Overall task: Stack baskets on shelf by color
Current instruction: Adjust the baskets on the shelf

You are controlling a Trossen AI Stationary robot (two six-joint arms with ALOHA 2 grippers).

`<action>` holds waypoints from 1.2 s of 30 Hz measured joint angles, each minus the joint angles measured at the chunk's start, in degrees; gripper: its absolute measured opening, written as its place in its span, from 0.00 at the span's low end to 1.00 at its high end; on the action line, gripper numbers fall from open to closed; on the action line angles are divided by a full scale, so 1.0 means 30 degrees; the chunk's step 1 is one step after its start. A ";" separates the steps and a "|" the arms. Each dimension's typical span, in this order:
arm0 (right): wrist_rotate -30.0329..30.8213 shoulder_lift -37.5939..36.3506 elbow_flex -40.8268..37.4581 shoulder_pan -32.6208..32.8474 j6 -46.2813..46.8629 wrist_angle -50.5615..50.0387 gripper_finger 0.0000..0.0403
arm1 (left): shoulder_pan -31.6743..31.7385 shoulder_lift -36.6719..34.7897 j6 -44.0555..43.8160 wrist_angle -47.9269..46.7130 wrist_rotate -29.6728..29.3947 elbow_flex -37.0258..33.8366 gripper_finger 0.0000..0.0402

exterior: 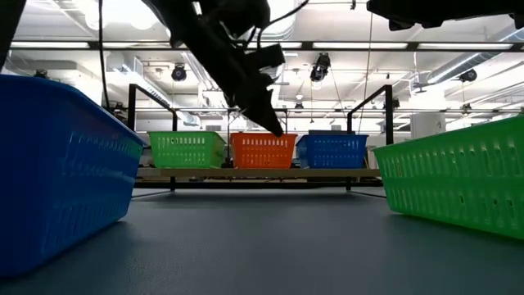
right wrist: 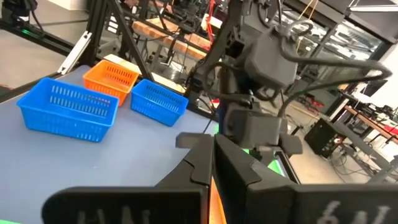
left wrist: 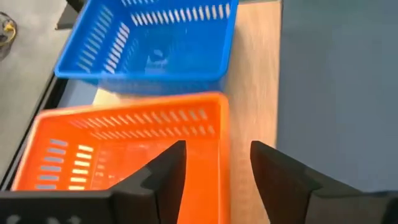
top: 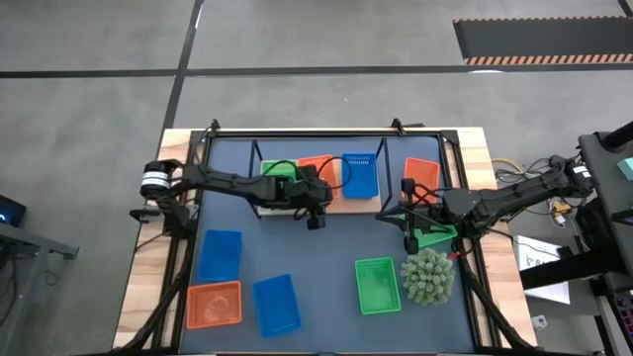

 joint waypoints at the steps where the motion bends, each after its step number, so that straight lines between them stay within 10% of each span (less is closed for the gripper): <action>1: 0.0000 0.0006 0.0000 0.0000 0.0000 0.0010 0.02 | 0.0043 0.0008 0.0002 -0.0086 0.0007 -0.0048 0.40; 36: 0.0016 0.0029 0.0000 0.0000 -0.0035 -0.0129 0.02 | 0.0077 -0.0561 0.1507 -0.1884 0.0824 -0.0380 0.09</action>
